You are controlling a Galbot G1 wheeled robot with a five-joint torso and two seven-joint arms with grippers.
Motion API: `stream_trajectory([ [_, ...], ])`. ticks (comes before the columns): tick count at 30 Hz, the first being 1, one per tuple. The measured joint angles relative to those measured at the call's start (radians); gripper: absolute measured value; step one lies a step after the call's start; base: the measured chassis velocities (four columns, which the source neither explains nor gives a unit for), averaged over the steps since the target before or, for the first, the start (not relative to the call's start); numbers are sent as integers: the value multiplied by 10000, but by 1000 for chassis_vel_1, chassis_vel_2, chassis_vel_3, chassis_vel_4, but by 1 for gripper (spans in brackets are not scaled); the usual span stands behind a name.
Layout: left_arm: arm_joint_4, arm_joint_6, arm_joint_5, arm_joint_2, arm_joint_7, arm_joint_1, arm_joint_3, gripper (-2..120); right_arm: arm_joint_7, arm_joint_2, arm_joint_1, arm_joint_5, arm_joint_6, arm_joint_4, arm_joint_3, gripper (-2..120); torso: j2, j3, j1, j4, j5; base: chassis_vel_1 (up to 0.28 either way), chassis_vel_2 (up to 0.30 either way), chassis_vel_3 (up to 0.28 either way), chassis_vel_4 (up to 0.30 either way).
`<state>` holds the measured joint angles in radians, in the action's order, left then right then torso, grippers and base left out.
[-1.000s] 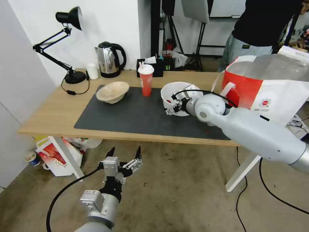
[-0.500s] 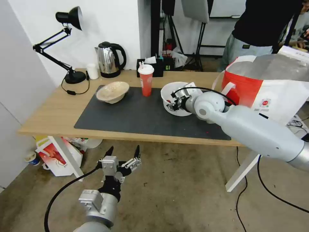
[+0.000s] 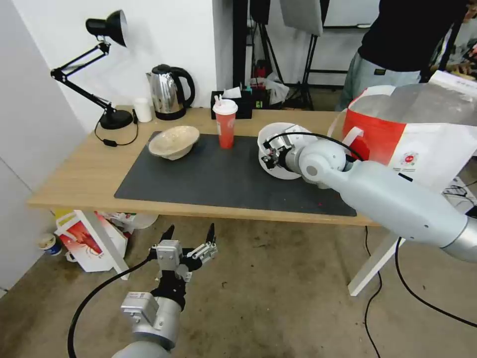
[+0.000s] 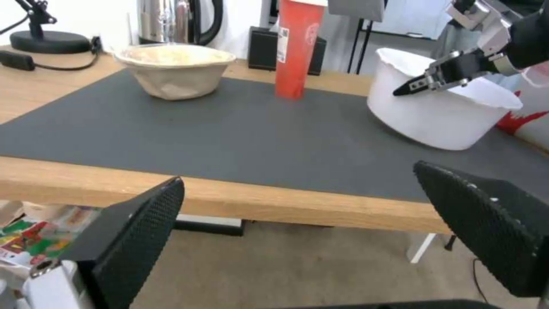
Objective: Pick up the trash from the table and place it into the takeout bag.
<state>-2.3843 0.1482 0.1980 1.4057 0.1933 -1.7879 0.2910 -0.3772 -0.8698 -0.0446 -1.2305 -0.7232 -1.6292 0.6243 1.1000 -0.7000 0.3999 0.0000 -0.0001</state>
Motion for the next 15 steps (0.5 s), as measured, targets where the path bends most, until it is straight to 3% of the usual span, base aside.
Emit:
stream_trajectory([
  [15, -70, -5, 47, -15, 74, -5, 66, 100, -8, -6, 275, -336, 4, 1, -190, 0, 0, 0, 1, 0, 1, 0, 0, 0, 0],
])
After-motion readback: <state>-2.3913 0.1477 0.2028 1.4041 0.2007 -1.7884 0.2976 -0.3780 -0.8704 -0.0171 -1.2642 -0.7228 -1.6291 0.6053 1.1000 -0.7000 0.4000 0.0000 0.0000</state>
